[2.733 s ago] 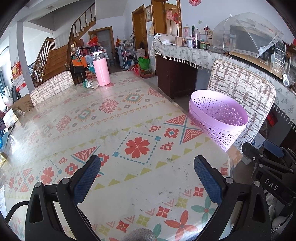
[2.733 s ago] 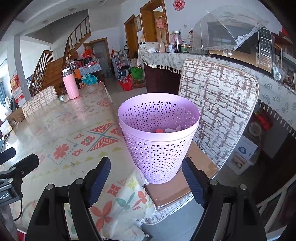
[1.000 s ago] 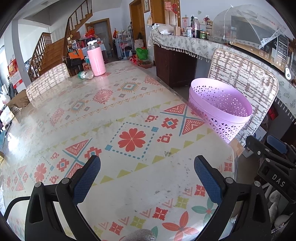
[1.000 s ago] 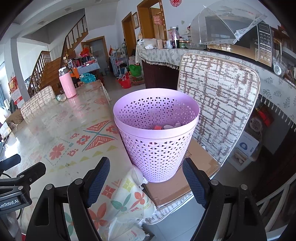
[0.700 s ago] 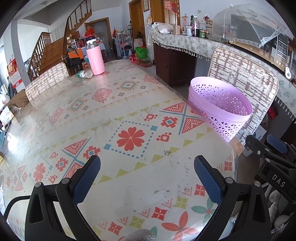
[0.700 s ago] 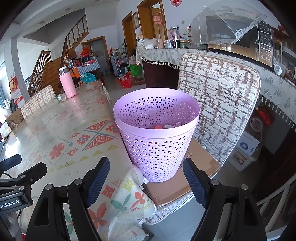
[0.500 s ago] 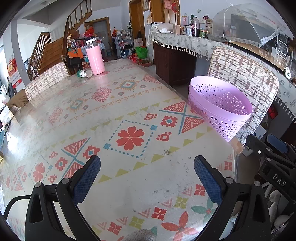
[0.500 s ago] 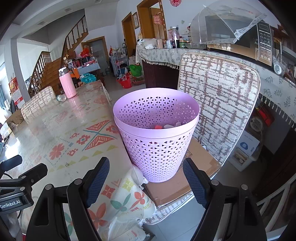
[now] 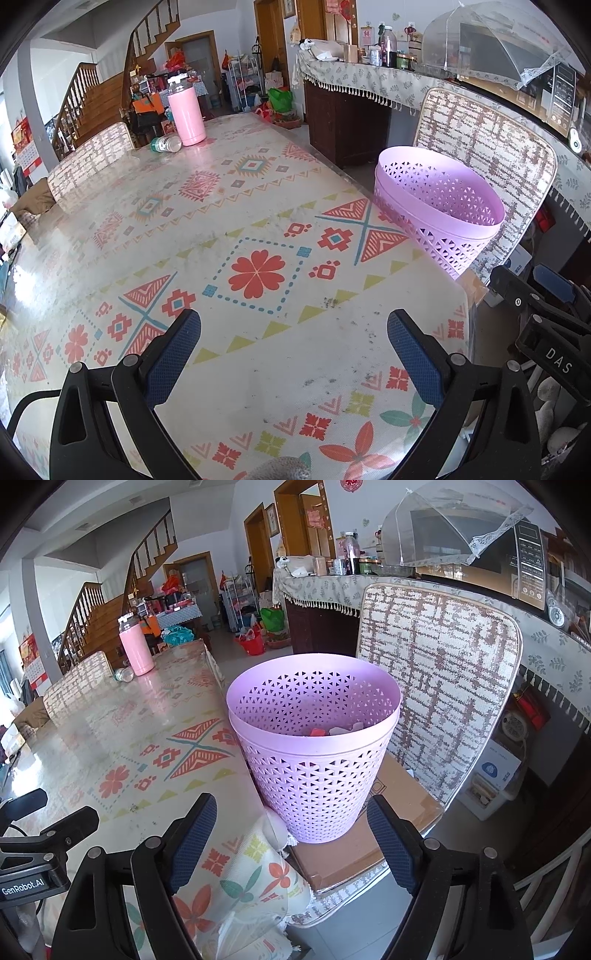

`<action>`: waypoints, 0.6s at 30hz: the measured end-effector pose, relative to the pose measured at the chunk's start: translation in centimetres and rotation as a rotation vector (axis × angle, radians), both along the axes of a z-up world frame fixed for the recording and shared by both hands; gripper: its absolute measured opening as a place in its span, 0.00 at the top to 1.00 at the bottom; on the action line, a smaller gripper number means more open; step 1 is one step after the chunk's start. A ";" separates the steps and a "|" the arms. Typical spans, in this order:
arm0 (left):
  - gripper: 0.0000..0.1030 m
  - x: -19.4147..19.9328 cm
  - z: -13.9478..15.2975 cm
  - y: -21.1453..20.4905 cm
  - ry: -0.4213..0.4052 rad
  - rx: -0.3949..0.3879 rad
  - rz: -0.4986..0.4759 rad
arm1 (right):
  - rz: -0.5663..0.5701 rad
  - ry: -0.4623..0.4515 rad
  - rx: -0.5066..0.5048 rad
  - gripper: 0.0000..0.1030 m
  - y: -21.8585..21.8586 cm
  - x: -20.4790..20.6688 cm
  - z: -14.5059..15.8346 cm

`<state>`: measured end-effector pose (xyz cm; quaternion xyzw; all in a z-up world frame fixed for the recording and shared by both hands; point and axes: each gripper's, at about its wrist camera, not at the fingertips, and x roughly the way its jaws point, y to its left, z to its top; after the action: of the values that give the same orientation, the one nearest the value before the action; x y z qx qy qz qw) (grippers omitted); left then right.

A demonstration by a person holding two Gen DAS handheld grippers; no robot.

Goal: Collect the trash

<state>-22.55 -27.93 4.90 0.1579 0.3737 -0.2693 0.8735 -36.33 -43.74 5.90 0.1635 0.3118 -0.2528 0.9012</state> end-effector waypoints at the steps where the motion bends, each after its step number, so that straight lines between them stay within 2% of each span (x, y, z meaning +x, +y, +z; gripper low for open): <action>1: 0.02 0.1 0.2 -0.1 -0.003 -0.003 0.001 | -0.002 -0.006 0.000 0.15 -0.1 0.0 0.1; 18: 0.02 0.5 -0.7 -2.7 0.016 0.033 -0.019 | -0.040 -0.023 0.039 0.14 -3.0 -0.4 -1.2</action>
<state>-22.05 -30.68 4.16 0.1737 0.3834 -0.2728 0.8651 -36.78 -46.69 4.72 0.1900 0.3031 -0.2626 0.8961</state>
